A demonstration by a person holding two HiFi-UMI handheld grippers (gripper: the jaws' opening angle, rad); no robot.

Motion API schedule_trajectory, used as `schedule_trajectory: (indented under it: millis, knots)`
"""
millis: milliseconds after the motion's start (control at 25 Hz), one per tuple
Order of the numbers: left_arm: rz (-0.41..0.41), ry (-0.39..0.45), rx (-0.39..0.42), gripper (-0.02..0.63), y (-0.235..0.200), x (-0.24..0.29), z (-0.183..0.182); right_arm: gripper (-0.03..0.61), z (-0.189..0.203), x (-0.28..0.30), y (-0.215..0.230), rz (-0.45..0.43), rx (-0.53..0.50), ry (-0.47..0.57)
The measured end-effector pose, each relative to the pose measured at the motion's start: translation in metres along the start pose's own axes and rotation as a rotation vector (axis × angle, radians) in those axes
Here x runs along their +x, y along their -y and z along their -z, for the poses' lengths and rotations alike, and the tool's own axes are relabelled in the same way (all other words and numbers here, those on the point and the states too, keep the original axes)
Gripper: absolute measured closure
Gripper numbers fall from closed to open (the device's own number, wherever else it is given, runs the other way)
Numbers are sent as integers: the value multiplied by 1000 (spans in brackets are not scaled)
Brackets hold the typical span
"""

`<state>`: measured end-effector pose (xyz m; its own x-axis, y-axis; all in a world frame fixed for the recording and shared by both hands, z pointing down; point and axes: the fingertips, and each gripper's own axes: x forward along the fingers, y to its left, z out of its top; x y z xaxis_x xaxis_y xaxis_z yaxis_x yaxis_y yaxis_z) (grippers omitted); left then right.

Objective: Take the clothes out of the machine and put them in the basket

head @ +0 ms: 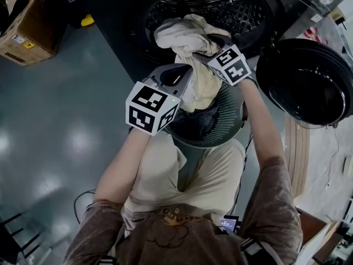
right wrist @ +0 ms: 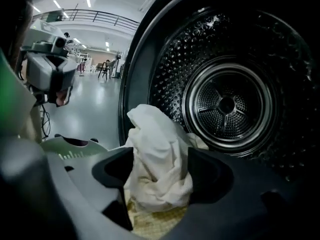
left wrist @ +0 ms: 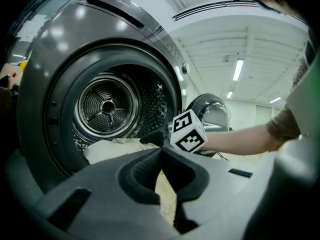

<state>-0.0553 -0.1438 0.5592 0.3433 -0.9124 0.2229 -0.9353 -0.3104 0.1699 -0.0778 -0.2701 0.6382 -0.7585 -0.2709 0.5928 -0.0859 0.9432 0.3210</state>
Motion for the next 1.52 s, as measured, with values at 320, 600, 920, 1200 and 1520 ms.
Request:
schedule_trajectory:
  millis: [320,600,920,1200,1520]
  knots:
    - [8,-2,-5,606,-3,-2,0,219,19,41,3,-41,13,-90]
    - [8,-1,-8,606,-4,-4,0,331,23,42,-2,-36,10,-103]
    - [2,-1,4,606,-2,-5,-1,498,20,19,-15,-38,-6,-76]
    - [-5,0,21,606,1,-8,-2,503,32,-14,-33,-50,30,-63]
    - [-5,12,27,606,4,-7,-6,503,44,-58,-51,-34,76,-29]
